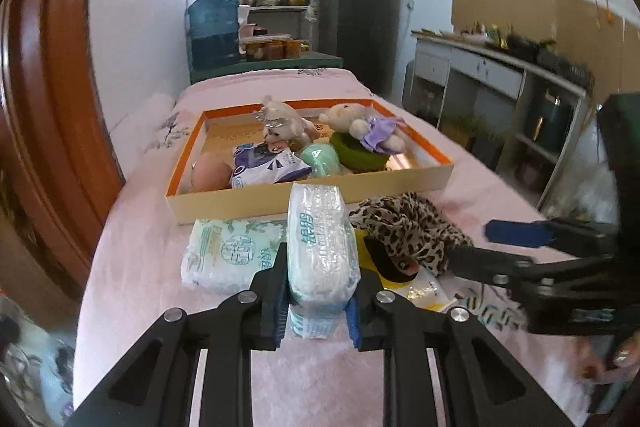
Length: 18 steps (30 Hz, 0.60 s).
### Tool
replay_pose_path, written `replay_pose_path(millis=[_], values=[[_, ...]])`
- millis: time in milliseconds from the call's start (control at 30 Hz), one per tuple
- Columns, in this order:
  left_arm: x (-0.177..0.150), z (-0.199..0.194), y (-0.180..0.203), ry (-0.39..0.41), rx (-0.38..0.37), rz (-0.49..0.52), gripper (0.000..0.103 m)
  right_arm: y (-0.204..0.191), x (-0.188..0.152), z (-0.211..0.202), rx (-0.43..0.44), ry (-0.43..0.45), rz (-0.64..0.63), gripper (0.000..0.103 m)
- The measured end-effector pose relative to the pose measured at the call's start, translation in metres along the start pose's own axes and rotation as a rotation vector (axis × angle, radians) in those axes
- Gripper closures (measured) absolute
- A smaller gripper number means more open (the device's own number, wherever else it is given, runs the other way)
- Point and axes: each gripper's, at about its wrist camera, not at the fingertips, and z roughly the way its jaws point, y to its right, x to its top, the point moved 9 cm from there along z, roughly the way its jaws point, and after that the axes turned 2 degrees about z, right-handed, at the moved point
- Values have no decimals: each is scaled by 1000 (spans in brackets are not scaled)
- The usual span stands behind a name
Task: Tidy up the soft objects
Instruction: 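Grasp the white tissue pack with left tool while right tool grasps the leopard scrunchie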
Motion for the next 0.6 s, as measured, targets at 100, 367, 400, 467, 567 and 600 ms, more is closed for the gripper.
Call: replay_pose_path(millis=[100,367,400,467,567,600], values=[[0,-7,-4,14,-21,-39,80,-2,6,17,-13,-31,-12,34],[1,-16,-11,33,-44,-77,79,-7,8,49,-58,-94,-57,34],[1,-17,-14,35,-44,-85,79,-6,8,49,-58,-99,-53,35],[0,-18,-16,39,-42,-94,79,-5,8,49,-56,-104,-45,59],[-1,-18,-19,32,-39,-103,79,-3,10,46,-51,-95,-23,79],[-1,-18,-19,31,-40,-106,79,-3,10,44,-46,-92,-20,81]])
